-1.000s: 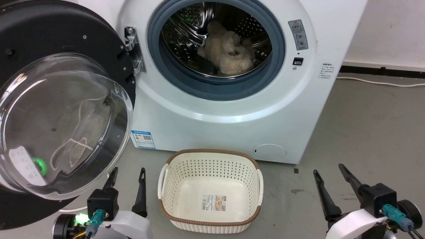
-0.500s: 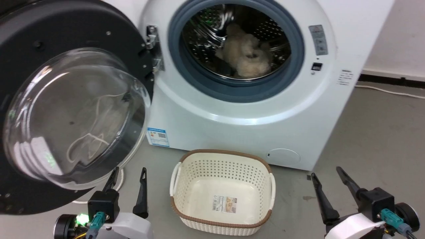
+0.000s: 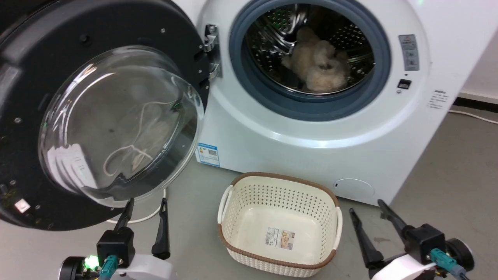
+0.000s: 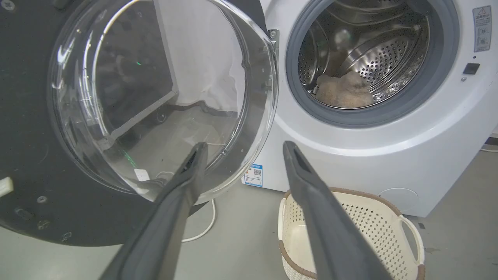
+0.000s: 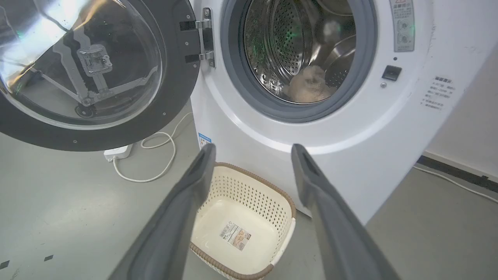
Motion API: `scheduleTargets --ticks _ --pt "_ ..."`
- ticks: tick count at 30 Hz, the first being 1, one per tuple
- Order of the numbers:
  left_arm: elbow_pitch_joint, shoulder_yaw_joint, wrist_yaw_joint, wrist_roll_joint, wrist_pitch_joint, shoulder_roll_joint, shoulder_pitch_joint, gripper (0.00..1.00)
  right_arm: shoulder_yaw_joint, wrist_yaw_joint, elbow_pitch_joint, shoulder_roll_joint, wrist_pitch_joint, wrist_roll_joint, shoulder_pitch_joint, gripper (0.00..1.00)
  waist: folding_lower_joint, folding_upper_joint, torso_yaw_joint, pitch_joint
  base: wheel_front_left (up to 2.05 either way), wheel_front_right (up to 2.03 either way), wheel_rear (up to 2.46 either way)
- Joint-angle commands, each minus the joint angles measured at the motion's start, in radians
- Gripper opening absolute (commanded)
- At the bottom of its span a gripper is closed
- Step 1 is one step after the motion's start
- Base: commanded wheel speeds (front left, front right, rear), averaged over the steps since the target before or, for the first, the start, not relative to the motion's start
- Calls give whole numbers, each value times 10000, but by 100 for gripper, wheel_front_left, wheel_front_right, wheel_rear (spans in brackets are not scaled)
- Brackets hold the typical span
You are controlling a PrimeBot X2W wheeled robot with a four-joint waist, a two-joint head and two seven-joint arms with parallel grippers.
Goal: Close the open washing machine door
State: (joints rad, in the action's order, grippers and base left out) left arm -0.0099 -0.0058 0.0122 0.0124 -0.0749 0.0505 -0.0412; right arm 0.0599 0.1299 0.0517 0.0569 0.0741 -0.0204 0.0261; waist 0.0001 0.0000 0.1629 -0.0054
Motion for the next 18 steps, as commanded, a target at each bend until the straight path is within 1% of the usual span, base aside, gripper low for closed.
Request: scheduleTargets --ticks 1,6,18 --pt "-93 35 74 76 -126 6 -150 100 143 3 93 72 135 -102 -140 100 0 0 120 39 0 0 0" --pt "-245 7 209 125 -272 0 -334 100 497 3 301 231 281 -303 -323 100 0 0 427 68 -19 -19 -19" --pt "-377 -57 349 122 -523 -2 -537 100 1010 4 489 409 532 -501 -337 100 0 0 939 81 -8 -8 -8"
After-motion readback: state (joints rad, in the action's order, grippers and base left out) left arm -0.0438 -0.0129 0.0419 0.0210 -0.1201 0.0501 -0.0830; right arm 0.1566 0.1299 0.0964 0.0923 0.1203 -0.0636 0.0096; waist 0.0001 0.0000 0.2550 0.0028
